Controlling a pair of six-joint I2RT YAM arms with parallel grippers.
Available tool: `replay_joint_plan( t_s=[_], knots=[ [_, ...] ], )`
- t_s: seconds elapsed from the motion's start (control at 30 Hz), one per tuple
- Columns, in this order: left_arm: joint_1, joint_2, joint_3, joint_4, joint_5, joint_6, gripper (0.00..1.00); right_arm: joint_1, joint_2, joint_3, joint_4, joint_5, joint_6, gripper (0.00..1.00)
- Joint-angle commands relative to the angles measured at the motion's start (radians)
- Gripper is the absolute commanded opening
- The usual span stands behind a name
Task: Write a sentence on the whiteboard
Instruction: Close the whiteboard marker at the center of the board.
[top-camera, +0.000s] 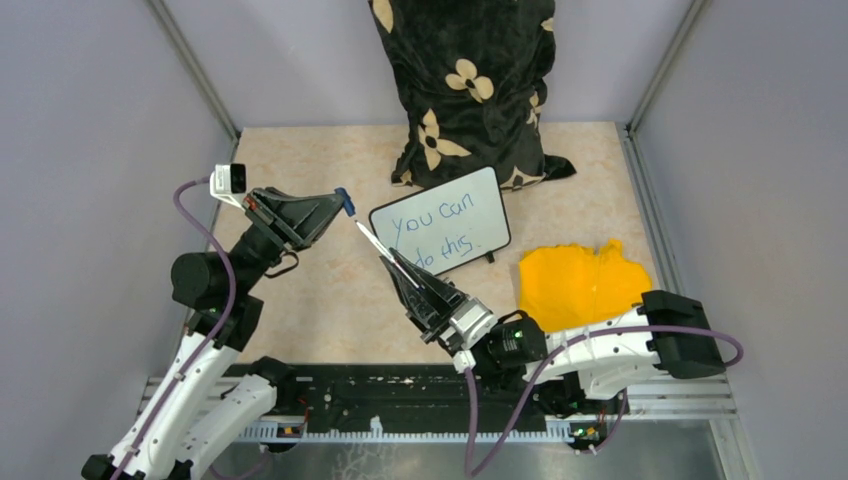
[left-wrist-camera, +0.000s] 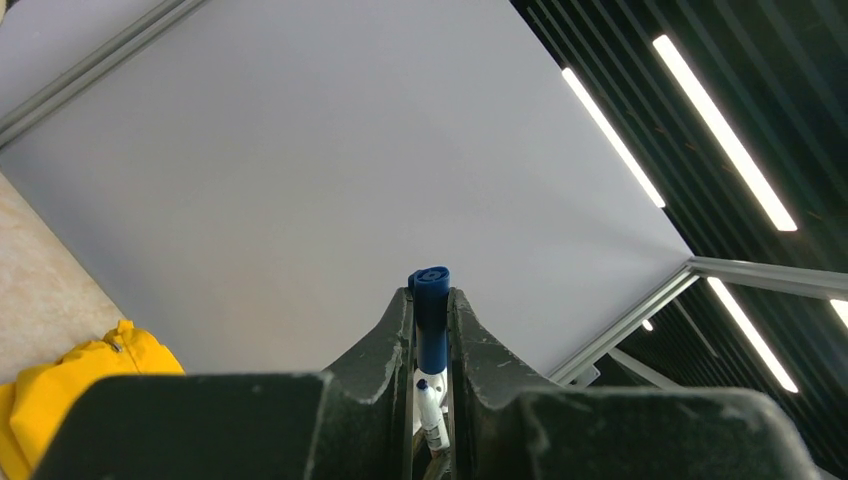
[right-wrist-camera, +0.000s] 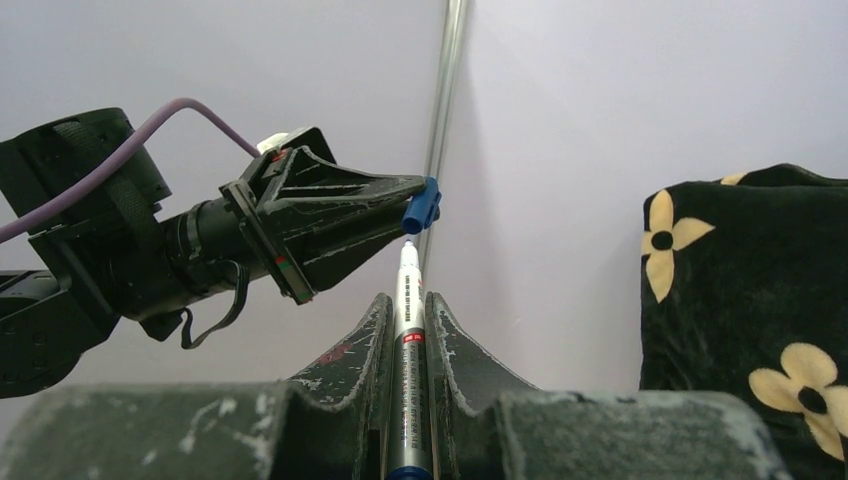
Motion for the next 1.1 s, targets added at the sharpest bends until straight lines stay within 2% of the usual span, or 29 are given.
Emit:
replay_joint_plan(
  t_s=[0.0, 0.23, 0.53, 1.07],
  knots=[
    [-0.002, -0.02, -0.016, -0.004, -0.043, -0.044, 0.0, 0.01, 0.01, 0.054, 0.08, -0.003, -0.005, 0.0],
    [-0.002, -0.087, -0.053, -0.117, -0.163, -0.098, 0.0, 0.009, 0.026, 0.057, 0.135, 0.018, -0.031, 0.0],
    [-0.002, -0.078, -0.056, -0.134, -0.154, -0.149, 0.0, 0.009, 0.041, 0.059, 0.154, 0.023, -0.036, 0.0],
    [-0.004, -0.038, -0.026, -0.102, -0.13, -0.139, 0.0, 0.009, 0.059, 0.072, 0.139, 0.02, -0.026, 0.0]
  ],
)
